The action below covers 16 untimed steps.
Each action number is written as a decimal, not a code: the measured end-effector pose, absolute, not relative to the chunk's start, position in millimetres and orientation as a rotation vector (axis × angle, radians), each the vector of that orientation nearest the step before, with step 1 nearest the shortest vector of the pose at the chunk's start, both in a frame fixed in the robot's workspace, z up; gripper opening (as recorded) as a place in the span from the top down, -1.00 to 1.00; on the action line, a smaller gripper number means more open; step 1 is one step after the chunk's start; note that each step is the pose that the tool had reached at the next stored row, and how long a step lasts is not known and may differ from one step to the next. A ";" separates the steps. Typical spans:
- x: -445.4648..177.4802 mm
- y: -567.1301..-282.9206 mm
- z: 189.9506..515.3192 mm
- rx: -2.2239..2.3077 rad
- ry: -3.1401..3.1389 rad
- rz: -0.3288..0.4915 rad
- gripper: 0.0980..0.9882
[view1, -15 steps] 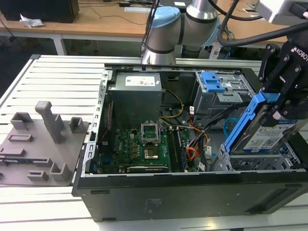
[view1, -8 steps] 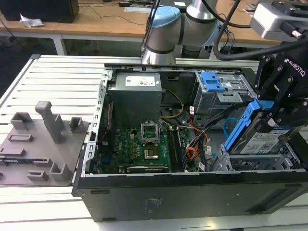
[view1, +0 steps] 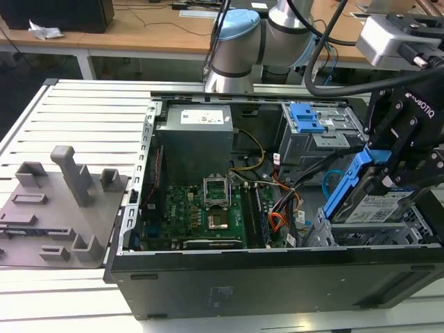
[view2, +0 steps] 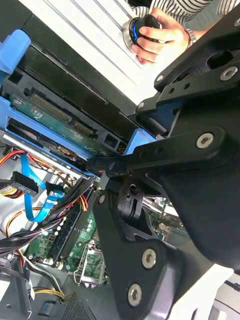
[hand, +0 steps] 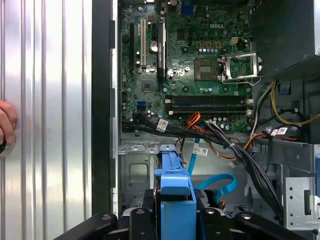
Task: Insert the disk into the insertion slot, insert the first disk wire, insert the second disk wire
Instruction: 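Insert the disk into the insertion slot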
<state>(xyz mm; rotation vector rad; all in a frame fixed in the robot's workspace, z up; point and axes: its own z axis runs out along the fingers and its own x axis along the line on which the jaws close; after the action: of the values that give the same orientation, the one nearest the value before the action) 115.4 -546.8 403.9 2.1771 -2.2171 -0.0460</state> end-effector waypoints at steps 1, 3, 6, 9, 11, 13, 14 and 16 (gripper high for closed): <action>115.4 -546.8 403.9 2.177 -2.217 -0.046 0.39; 115.4 -546.8 403.9 2.177 -2.217 -0.046 0.37; 115.4 -546.8 403.7 2.177 -2.217 -0.046 0.22; 115.4 -546.9 403.7 2.177 -2.217 -0.046 0.68; 115.4 -546.8 403.7 2.177 -2.217 -0.046 0.81; 115.4 -546.8 403.7 2.177 -2.217 -0.046 0.98; 115.4 -546.8 403.6 2.177 -2.217 -0.046 0.98; 115.4 -546.9 403.6 2.177 -2.217 -0.046 0.98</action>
<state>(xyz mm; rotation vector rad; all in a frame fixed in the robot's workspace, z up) 115.4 -546.9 403.6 2.1771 -2.2171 -0.0460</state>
